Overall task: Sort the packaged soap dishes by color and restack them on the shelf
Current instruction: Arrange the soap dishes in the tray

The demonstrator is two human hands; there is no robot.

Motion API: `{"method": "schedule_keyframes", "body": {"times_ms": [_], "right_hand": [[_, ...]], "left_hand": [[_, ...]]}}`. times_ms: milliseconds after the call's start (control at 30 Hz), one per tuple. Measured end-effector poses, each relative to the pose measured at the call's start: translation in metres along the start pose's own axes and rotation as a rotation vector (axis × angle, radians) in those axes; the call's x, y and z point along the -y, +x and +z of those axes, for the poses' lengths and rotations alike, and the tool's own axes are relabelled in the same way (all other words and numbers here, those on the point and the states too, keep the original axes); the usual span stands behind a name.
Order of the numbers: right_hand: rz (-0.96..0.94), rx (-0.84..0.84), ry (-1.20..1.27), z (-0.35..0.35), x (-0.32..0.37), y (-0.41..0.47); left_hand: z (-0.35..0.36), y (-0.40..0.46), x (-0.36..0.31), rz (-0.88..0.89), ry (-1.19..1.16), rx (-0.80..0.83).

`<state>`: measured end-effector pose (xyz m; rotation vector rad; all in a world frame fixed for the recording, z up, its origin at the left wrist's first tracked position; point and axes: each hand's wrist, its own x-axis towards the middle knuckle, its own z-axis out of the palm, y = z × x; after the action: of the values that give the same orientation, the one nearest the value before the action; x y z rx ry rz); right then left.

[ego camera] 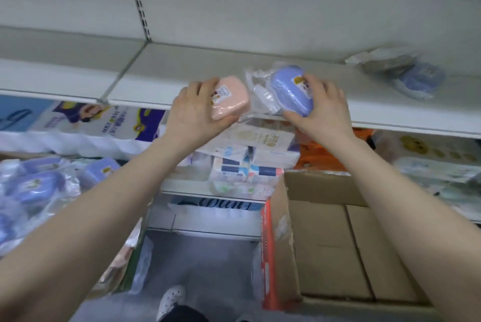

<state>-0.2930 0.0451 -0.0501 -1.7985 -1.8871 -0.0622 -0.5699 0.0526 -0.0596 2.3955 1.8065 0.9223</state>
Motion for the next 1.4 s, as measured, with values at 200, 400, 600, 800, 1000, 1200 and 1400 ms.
{"method": "schedule_keyframes", "body": {"times_ms": [200,400,600,800,1000,1200,1400], "right_hand": [[-0.110,0.013,0.110,0.030,0.105,-0.030],[-0.304,0.063,0.213,0.092,0.253,-0.048],[-0.446,0.293,0.183,0.190,0.399,-0.087],[-0.417,0.512,0.104,0.275,0.469,-0.120],[-0.567,0.744,-0.055,0.333,0.502,-0.135],[-0.570,0.659,-0.186,0.374,0.523,-0.129],[-0.483,0.674,-0.162,0.389,0.531,-0.117]], "left_hand": [[-0.051,-0.062,0.079,-0.126,0.020,-0.112],[-0.127,-0.138,0.212,-0.318,0.117,-0.126],[-0.198,-0.237,0.365,-0.540,0.165,-0.047],[-0.203,-0.329,0.470,-0.659,0.206,0.245],[-0.178,-0.367,0.506,-0.674,0.127,0.299],[-0.161,-0.356,0.534,-0.738,0.082,0.197],[-0.138,-0.339,0.559,-0.961,0.044,0.304]]}}
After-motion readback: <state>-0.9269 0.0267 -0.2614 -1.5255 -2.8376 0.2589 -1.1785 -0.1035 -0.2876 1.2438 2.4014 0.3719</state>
